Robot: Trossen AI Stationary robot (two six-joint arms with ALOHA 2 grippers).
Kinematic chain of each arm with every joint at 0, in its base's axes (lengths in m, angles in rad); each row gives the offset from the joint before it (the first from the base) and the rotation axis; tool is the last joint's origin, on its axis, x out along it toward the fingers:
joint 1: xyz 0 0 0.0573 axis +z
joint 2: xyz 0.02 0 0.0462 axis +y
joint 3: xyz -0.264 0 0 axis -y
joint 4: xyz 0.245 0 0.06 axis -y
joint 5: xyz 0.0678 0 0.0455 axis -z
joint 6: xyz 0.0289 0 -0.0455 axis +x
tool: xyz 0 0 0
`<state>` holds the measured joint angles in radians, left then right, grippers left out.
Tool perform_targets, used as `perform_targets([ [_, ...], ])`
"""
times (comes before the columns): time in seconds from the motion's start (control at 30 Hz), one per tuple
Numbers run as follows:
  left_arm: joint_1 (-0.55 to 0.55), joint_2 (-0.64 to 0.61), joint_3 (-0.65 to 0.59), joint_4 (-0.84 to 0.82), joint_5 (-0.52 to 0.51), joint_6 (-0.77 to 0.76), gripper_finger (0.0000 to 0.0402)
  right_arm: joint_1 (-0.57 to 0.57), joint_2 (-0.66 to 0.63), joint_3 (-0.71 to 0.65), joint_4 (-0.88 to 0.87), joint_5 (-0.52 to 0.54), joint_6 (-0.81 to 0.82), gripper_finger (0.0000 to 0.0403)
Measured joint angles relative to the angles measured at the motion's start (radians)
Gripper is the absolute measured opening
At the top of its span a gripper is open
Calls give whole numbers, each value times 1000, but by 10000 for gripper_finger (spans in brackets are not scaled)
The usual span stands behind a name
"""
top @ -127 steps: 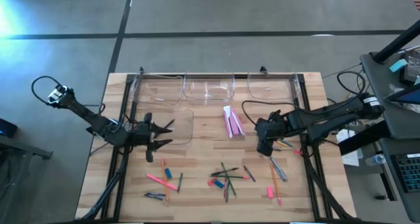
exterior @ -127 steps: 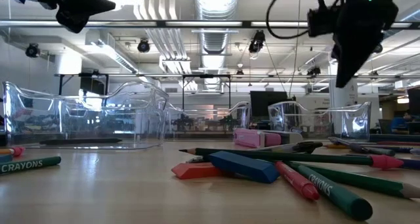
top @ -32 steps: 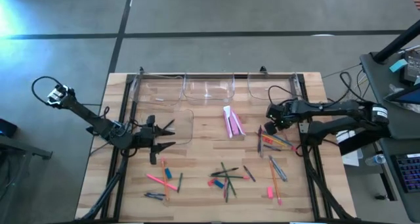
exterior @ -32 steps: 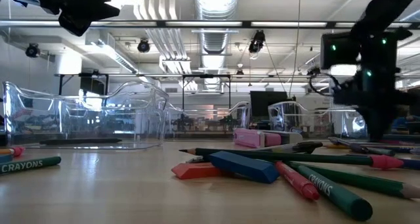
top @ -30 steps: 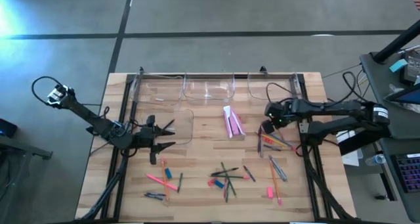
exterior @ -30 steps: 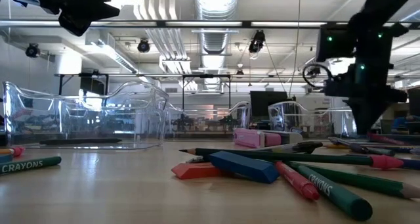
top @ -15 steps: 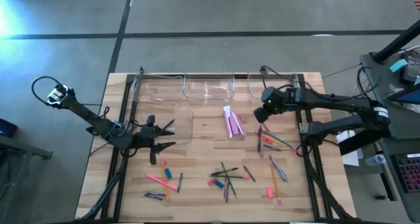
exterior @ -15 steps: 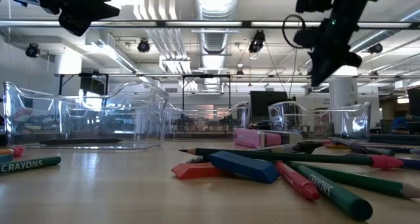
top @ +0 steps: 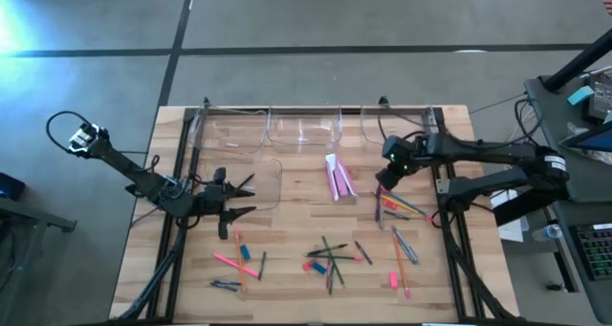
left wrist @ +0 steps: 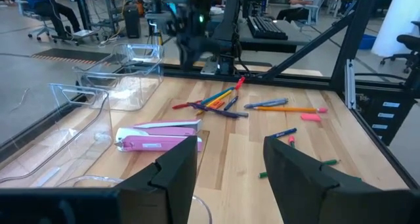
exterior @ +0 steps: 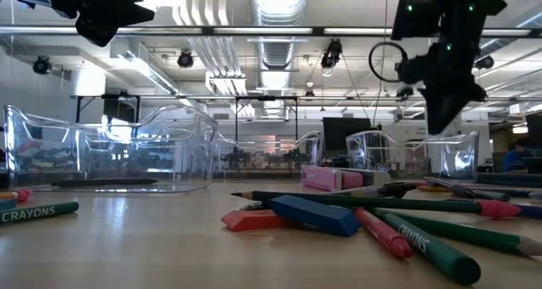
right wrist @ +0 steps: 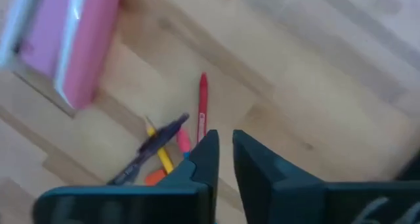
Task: Sort crayons/erasers/pens/pencils in bins
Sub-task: Put the red crayon into the top right transparent bin
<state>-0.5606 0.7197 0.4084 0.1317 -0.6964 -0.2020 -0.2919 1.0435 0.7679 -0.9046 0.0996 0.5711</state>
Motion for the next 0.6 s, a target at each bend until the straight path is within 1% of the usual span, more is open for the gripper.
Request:
perform_targets([
  [0.13,0,0,0,0,0,0,161,6,0,-92,112,1,-11,90],
  [0.33,0,0,0,2,0,0,161,29,0,-170,178,-3,-14,137],
  [0.43,0,0,0,4,0,0,161,55,0,-203,244,-7,-14,148],
  [0.6,0,0,0,9,0,0,161,89,0,-245,319,-21,-13,148],
])
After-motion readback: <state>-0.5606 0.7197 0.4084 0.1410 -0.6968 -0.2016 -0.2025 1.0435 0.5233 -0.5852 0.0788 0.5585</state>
